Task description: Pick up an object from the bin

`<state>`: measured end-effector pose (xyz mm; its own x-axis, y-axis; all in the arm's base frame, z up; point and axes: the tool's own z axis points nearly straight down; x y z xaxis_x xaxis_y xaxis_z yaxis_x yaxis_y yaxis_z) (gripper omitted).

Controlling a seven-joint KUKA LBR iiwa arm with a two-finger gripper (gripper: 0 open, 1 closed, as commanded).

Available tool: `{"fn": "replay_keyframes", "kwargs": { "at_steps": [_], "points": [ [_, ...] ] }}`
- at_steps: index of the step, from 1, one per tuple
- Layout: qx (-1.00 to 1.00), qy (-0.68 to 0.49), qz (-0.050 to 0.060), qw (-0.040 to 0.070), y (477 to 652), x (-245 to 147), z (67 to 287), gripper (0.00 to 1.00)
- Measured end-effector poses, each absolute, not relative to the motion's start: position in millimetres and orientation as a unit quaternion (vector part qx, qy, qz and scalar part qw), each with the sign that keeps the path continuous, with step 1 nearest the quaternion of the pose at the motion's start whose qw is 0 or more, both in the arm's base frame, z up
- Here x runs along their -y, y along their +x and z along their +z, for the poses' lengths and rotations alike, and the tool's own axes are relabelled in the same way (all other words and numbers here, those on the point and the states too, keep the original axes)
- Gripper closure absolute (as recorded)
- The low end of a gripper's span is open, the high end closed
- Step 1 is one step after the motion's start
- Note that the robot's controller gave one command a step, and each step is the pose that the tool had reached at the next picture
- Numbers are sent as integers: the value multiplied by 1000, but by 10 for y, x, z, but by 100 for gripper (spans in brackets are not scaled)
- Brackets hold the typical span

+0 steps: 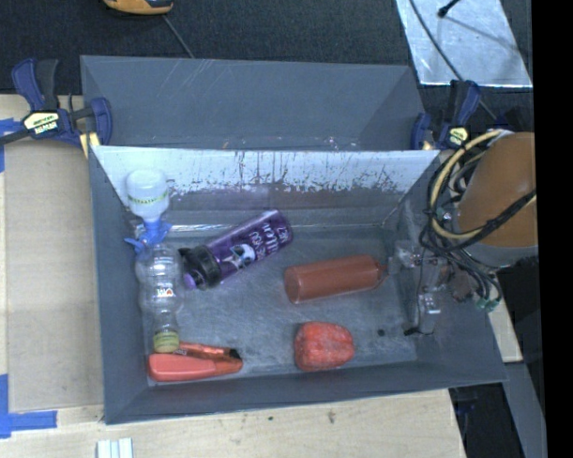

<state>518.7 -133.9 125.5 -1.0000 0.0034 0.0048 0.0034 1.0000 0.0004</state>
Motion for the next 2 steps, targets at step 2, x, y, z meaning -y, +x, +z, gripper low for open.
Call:
{"fn": "replay_keyframes", "kwargs": {
  "at_steps": [2],
  "points": [
    [1000, -16, 0, -5, 5766, 648, 739, 0]
  ]
}}
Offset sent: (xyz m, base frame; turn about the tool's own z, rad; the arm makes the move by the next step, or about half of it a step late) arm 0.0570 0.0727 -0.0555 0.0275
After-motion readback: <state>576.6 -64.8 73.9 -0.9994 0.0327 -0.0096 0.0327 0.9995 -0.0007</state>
